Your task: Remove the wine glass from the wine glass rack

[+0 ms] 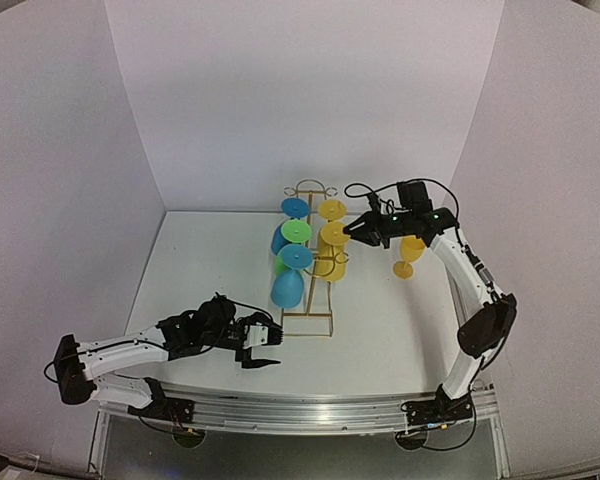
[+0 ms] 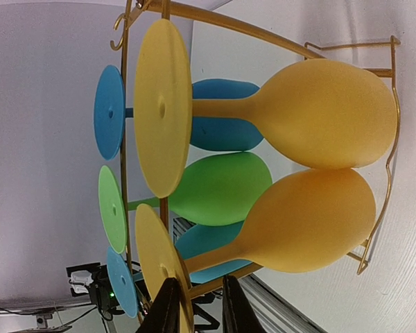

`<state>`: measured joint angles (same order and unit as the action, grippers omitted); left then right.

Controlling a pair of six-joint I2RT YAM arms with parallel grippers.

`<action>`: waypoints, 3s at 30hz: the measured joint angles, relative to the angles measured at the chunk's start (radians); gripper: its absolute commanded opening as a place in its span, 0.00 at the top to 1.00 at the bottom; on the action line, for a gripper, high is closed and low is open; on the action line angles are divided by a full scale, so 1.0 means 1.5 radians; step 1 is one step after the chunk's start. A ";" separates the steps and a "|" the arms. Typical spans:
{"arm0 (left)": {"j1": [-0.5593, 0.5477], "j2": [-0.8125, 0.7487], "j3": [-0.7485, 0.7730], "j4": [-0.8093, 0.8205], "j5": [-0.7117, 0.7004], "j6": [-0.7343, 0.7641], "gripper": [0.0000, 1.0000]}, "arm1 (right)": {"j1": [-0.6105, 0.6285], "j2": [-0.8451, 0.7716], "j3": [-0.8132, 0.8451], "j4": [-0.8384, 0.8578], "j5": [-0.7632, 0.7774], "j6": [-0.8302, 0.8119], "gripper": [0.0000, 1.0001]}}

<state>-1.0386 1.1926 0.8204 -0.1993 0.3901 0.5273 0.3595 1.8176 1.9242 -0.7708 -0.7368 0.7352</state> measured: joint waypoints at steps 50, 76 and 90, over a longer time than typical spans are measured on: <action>0.000 -0.016 -0.012 0.002 0.000 0.017 0.13 | -0.030 -0.047 -0.015 -0.012 0.001 0.065 1.00; 0.004 -0.004 0.086 -0.038 0.002 -0.071 0.17 | -0.060 -0.216 -0.094 -0.070 0.120 -0.037 1.00; -0.020 0.276 0.563 -0.179 0.095 -0.362 0.20 | -0.036 -0.393 -0.315 -0.162 0.096 -0.123 1.00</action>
<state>-1.0681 1.6060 1.6649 -0.4684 0.5328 -0.0156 0.3051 1.2288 1.4520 -1.0134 -0.5929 0.5501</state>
